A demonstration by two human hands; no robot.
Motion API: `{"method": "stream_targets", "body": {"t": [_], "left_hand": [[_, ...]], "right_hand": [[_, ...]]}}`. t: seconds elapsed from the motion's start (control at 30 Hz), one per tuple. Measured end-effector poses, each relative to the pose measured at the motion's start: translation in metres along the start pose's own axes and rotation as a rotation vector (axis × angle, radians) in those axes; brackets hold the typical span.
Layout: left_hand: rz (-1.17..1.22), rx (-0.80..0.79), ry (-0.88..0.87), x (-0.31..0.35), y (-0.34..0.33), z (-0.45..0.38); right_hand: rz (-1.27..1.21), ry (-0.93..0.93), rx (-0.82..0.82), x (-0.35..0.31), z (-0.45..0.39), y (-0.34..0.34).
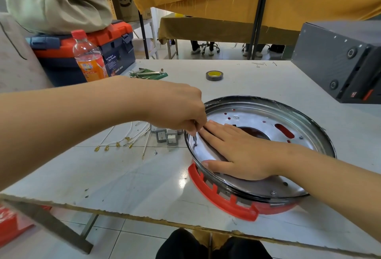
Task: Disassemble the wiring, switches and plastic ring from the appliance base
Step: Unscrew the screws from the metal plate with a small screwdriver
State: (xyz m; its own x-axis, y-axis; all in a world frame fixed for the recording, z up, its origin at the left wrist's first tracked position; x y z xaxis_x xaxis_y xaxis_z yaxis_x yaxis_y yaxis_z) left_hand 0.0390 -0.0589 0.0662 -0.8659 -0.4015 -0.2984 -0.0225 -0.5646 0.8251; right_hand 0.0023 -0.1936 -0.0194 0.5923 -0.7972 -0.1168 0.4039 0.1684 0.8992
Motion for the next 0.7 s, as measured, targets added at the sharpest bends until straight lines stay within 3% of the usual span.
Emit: {"method": "stream_targets", "body": {"t": [0.43,0.6,0.7], "left_hand": [[0.299,-0.044,0.222,-0.0085,0.0060,-0.0075],[0.294,-0.103,0.201,-0.0074,0.0026,-0.0028],[0.336,-0.061,0.129,-0.0058,0.0031,0.0007]], "right_hand": [[0.003,0.016,0.012,0.0001,-0.0002,0.0010],[0.000,0.015,0.003,0.0007,-0.0012,0.0002],[-0.006,0.011,0.003,0.0016,-0.0021,0.0006]]}}
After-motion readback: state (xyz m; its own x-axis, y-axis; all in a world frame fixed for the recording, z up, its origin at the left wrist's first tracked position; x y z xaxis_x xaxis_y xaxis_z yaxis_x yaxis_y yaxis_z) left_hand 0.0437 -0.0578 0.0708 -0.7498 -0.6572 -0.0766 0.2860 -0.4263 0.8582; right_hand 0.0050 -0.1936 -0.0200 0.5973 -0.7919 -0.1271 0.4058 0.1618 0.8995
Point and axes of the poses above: each hand's wrist, its own z-axis away from the middle knuckle, its own y-axis out of the back of the hand, x = y × z, the point moved 3 cm from there along -z, towards the middle knuckle, and after that the axes turned 11 degrees about -x, right-handed, at the moved point
